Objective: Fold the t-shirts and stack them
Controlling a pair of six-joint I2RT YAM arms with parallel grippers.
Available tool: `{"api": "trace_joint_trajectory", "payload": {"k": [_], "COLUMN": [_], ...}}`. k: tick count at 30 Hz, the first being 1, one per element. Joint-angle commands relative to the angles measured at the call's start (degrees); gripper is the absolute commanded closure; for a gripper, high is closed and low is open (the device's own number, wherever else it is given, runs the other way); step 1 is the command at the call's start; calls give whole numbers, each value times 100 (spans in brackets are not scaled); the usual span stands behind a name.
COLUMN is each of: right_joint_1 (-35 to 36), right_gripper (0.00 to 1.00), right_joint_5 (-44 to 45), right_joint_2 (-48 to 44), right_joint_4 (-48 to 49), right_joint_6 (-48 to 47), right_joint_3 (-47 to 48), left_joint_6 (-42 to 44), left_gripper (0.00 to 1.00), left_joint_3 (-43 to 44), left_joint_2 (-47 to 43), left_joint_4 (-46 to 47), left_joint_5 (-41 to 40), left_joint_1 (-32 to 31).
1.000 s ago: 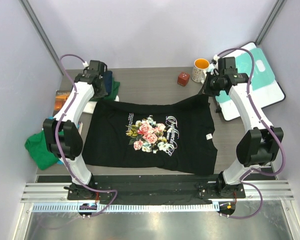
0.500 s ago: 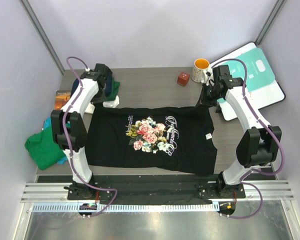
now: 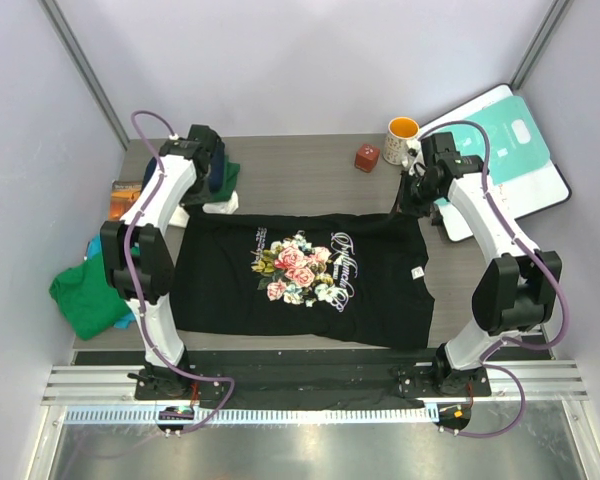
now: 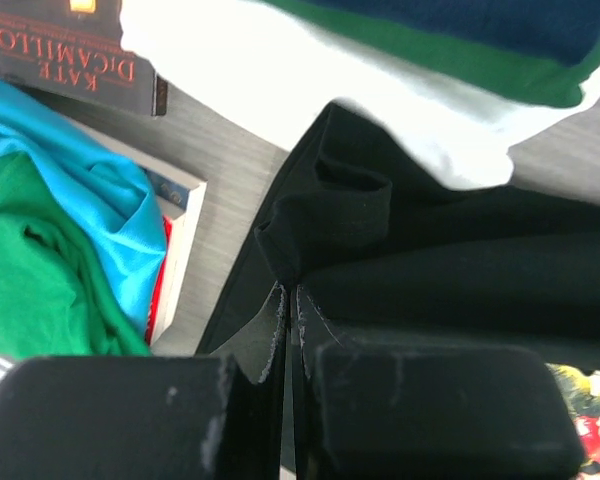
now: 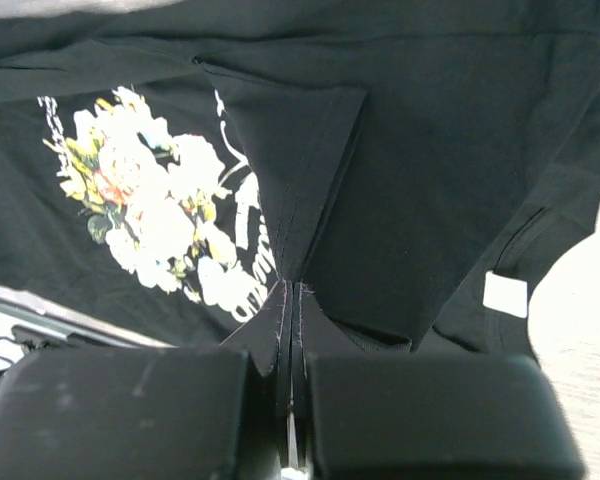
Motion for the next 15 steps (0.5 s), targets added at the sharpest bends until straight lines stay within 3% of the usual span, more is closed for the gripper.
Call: {"api": "trace_joint_trajectory", "payload": {"k": [1,7,15], "right_joint_1": [84,84,84], "right_gripper": [99,99,99], "right_joint_5": [-191,73,310], "right_joint_2": [-13,-101,119], "right_joint_4": [-221,-405,-476], "right_joint_6": [-17,-148,-131], "right_joint_3": [-59,-472,-736], "left_joint_6": [-57,-216,-391], "left_gripper": [100,100,100], "left_joint_3": [-32,-701,-394], "left_joint_2": [46,-68,573], "left_joint_4": [-339,-146,-331], "left_joint_5": [-278,-287,-358], "left_joint_1": [22,40,233]}}
